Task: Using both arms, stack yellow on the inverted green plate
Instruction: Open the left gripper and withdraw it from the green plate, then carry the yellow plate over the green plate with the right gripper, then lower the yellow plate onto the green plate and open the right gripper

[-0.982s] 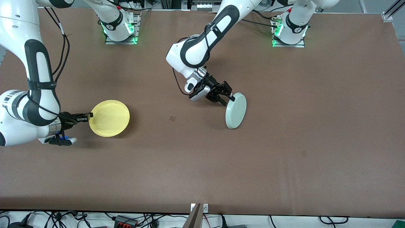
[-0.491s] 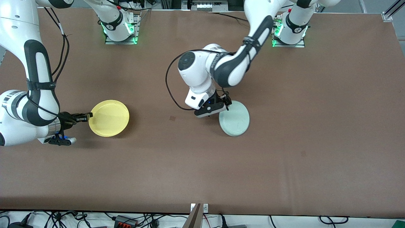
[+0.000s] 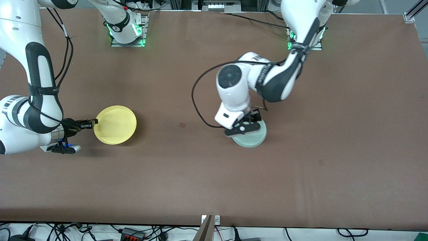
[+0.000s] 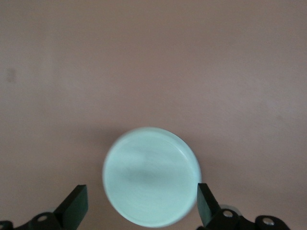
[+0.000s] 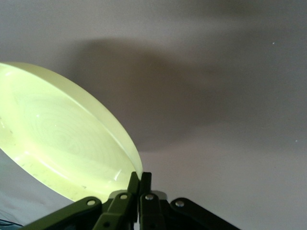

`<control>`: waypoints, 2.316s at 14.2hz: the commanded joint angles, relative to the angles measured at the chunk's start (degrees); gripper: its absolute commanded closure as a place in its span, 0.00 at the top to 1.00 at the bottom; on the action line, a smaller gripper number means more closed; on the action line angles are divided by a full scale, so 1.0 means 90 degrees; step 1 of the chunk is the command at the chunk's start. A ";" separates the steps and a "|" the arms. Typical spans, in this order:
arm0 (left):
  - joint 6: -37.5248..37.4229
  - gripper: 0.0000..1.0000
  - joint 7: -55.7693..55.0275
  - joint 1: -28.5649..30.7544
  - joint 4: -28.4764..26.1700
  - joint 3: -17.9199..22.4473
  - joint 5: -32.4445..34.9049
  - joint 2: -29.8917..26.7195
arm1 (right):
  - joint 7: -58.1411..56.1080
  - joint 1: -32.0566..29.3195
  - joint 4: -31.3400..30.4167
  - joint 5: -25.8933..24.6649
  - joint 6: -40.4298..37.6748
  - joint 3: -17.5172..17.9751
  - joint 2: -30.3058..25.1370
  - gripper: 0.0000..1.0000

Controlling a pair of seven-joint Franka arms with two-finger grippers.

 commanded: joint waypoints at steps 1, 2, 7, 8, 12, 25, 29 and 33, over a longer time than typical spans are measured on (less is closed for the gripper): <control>-0.0466 1.00 0.1374 0.0745 -0.0185 -0.0107 -0.0170 -0.0444 | -0.0072 0.0111 0.0016 0.0048 -0.0093 0.0062 -0.0083 0.00; -0.0565 1.00 0.1785 0.0989 -0.0195 -0.0107 -0.0170 -0.0531 | 0.0035 0.0219 0.0016 0.0058 -0.0093 0.0062 -0.0092 0.00; -0.0868 1.00 0.3145 0.2025 -0.0798 -0.0116 -0.0180 -0.1243 | 0.0678 0.1165 0.0143 0.1021 -0.0084 0.0072 -0.0073 0.00; -0.0868 1.00 0.3301 0.2143 -0.1023 -0.0126 -0.0180 -0.1448 | 0.1009 0.1496 0.0153 0.1364 0.0003 0.0062 -0.0054 0.00; -0.0839 1.00 0.3984 0.2631 -0.2097 -0.0136 -0.0451 -0.2619 | 0.2201 0.2415 0.0192 0.2603 0.1124 0.0101 0.0151 0.00; -0.0780 1.00 0.5508 0.3472 -0.2962 -0.0048 -0.1019 -0.3962 | 0.5326 0.4848 0.1656 0.2763 0.3968 0.0062 0.1850 0.00; -0.1268 1.00 0.5511 0.3501 -0.2617 -0.0097 -0.1447 -0.3901 | 0.5972 0.4965 0.1861 0.2793 0.3998 0.0131 0.2026 0.00; -0.1278 1.00 0.5285 0.3531 -0.2588 -0.0038 -0.1723 -0.3882 | 0.6266 0.5034 0.2028 0.2822 0.4340 0.0228 0.2202 0.00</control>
